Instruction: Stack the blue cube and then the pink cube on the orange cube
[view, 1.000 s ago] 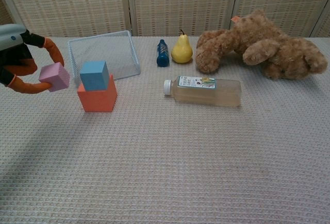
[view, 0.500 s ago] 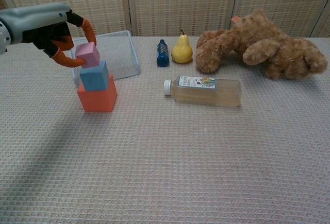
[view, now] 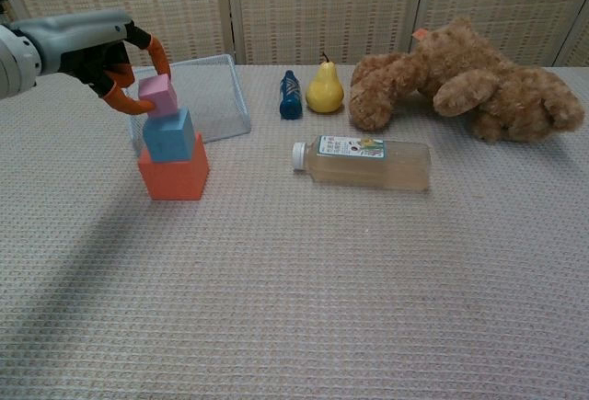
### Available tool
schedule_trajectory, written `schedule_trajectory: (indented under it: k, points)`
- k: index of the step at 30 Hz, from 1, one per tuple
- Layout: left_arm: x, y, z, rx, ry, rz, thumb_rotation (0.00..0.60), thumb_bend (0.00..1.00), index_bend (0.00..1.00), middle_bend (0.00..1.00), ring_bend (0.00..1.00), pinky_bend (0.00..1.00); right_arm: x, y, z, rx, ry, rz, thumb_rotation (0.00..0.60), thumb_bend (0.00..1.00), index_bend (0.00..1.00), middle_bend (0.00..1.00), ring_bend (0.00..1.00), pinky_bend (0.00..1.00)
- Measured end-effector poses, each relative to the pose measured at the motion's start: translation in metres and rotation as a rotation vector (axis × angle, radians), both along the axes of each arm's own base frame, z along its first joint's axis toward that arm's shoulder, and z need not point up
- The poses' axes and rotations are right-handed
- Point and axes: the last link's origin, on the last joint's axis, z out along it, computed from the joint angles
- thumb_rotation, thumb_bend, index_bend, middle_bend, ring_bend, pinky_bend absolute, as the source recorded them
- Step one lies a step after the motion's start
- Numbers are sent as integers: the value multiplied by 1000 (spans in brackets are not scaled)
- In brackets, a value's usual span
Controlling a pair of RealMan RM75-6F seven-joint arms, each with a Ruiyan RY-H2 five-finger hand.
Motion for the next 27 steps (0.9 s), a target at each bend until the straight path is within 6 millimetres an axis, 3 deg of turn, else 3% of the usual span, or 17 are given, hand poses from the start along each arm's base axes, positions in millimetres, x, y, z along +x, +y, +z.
schedule_trajectory:
  k: [14,21,27]
  points:
    - [2,-3,-8,-26,17,-4,600,322,650,1000,1000,1000,0,0,0,-1,0,-4,600,84,0,0,0,0]
    - [2,-3,-8,-28,31,-7,600,323,508,1000,1000,1000,0,0,1,-2,0,-4,600,84,0,0,0,0]
    - [3,-7,-8,-41,49,-16,600,323,465,1000,1000,1000,0,0,0,-3,2,-5,600,84,0,0,0,0]
